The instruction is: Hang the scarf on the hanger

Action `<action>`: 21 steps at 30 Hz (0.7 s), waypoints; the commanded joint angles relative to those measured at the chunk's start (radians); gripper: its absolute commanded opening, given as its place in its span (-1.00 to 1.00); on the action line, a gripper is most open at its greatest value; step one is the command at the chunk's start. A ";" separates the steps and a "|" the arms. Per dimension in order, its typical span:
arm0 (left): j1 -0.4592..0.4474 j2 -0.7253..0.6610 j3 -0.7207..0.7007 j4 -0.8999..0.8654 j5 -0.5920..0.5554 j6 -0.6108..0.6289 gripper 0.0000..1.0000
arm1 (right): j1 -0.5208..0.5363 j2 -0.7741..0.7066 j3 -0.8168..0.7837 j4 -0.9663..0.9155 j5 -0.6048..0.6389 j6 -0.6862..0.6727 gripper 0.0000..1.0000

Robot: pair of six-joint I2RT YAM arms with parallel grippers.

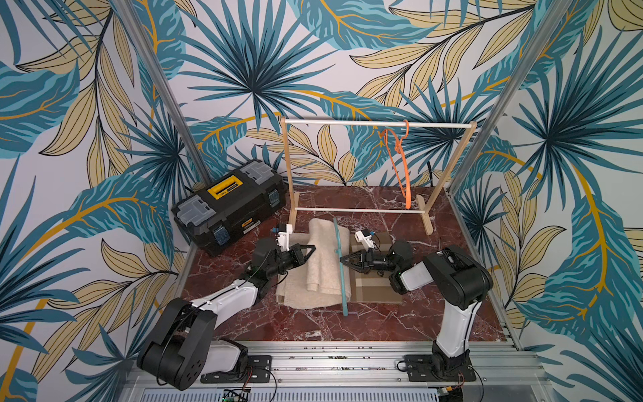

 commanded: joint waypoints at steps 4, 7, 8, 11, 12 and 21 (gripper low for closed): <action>0.098 -0.071 -0.059 -0.271 0.029 0.142 -1.00 | 0.005 0.050 0.002 0.351 0.031 0.142 -1.00; 0.145 -0.026 -0.075 -0.233 0.040 0.170 -1.00 | 0.004 0.023 -0.026 0.322 0.038 0.109 -1.00; 0.158 -0.009 -0.073 -0.221 0.044 0.179 -1.00 | 0.003 0.017 -0.032 0.322 0.036 0.106 -1.00; 0.194 0.038 -0.056 -0.190 0.055 0.210 -1.00 | -0.008 -0.002 -0.047 0.298 0.024 0.098 -1.00; 0.208 0.055 -0.044 -0.182 0.063 0.216 -1.00 | -0.008 -0.008 -0.050 0.273 0.016 0.087 -1.00; 0.306 0.085 0.012 -0.308 0.072 0.348 -1.00 | -0.014 -0.047 -0.096 0.119 -0.021 -0.027 -1.00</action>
